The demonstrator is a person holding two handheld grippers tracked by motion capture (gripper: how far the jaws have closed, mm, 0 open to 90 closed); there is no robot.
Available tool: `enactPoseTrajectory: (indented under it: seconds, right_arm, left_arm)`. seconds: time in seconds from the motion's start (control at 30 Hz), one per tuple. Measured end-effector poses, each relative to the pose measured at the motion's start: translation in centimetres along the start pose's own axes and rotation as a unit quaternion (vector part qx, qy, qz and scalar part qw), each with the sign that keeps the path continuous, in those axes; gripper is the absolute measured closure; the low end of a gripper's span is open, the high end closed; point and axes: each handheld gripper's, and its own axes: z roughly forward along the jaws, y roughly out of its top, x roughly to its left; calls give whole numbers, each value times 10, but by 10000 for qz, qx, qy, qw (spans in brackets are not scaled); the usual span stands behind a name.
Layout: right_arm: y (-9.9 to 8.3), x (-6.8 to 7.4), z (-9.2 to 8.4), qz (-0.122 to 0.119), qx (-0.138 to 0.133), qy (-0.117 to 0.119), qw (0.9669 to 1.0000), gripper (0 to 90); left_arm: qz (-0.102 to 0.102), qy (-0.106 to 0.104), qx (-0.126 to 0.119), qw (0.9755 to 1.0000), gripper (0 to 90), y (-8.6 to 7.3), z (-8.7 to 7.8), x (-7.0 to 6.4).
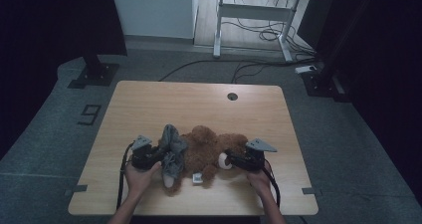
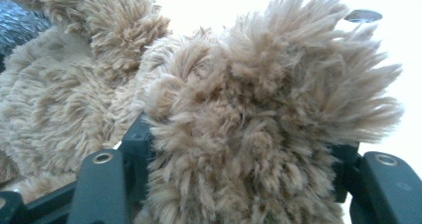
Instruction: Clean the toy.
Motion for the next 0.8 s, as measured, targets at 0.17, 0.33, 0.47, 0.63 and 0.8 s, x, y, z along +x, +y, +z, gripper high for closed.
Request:
enactPoseTrajectory:
  seconds: [0.17,0.33,0.47,0.63,0.8]
  right_arm:
    - [0,0,0,22,1,-14,10000,358]
    - [0,-2,0,38,6,16,10000,358]
    - [-1,-2,0,42,14,29,10000,358]
    - [-1,-2,-1,44,30,10,10000,359]
    - [-1,-2,0,56,19,11,10000,359]
  left_arm:
    - [-143,464,193,9986,751,-2,4,21]
    - [-326,663,600,9955,751,-15,10,37]
    - [-487,274,246,9981,752,-17,0,30]
    - [-420,-155,-256,9987,756,-2,-13,9]
    - [-438,-552,-471,9964,758,9,-14,-7]
